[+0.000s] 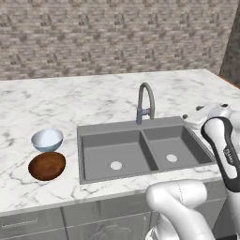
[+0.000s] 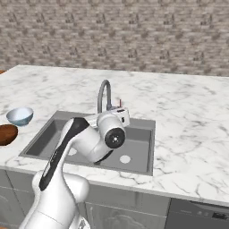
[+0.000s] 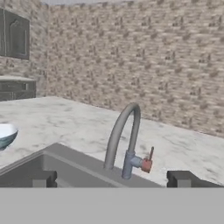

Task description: Rinse each bowl for a few seconds and place them down in the sink or on the counter.

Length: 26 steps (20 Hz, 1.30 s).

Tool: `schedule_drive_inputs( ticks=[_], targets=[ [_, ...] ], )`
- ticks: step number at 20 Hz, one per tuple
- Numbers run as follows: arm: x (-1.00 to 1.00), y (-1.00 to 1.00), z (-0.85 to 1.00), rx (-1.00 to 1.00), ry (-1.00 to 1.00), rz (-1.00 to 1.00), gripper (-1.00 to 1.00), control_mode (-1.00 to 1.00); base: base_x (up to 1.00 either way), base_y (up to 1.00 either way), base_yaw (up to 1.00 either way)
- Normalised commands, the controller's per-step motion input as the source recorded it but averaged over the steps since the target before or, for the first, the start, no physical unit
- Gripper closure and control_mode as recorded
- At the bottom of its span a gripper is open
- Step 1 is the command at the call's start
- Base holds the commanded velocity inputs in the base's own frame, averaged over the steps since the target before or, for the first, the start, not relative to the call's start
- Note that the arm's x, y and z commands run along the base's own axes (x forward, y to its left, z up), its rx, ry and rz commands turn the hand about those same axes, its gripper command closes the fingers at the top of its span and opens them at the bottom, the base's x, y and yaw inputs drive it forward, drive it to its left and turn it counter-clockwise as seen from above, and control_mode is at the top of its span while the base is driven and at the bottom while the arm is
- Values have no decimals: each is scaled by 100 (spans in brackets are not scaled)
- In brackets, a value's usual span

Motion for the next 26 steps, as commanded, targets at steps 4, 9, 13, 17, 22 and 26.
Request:
schedule_drive_inputs(
  ticks=[4,9,13,17,22,26],
  targets=[
    [49,-13,-7,7,0,12,-100,-100,0,0,0],
    [39,-7,-14,11,-4,20,-100,-100,0,0,0],
    [34,-3,-11,6,-4,16,-100,-100,0,0,0],
    [27,0,0,0,-5,4,-100,-100,0,0,0],
    [19,0,-1,-2,-2,0,-100,-100,0,0,0],
    [21,7,-6,-2,0,0,-100,-100,0,0,0]
  ],
)
